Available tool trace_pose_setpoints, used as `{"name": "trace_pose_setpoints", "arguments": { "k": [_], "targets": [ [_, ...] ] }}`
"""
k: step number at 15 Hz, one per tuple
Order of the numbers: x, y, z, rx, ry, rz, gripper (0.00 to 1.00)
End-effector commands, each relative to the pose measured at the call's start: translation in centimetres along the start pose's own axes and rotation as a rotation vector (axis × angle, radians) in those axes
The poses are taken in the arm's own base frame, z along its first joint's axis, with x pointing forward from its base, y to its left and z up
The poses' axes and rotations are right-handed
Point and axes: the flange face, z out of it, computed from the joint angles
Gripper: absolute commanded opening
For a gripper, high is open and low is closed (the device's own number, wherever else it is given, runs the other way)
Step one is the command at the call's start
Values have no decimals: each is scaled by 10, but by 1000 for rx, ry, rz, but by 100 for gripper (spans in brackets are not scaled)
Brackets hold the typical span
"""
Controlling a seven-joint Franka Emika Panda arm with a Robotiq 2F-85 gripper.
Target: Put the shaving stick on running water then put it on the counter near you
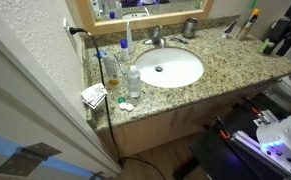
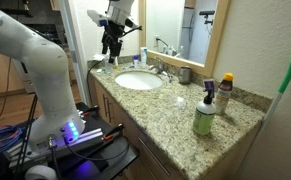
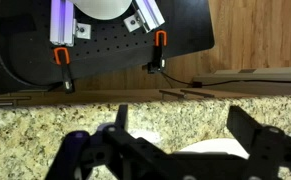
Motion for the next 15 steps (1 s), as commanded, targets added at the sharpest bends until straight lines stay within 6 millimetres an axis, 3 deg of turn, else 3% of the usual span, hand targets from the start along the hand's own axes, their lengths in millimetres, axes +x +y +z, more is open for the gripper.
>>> {"name": "trace_pose_setpoints", "arguments": {
  "k": [1, 4, 5, 7, 11, 12, 13, 15],
  "targets": [
    [0, 0, -1, 0, -1, 0, 100],
    [2, 2, -2, -74, -39, -130, 100],
    [52, -11, 20, -104, -36, -193, 100],
    [72, -18, 14, -152, 13, -292, 100],
    [146, -47, 9, -280, 108, -425, 100],
    [105, -39, 12, -236, 99, -380, 100],
    [116, -43, 13, -243, 98, -383, 100],
    [118, -43, 17, -247, 87, -379, 100]
  ]
}}
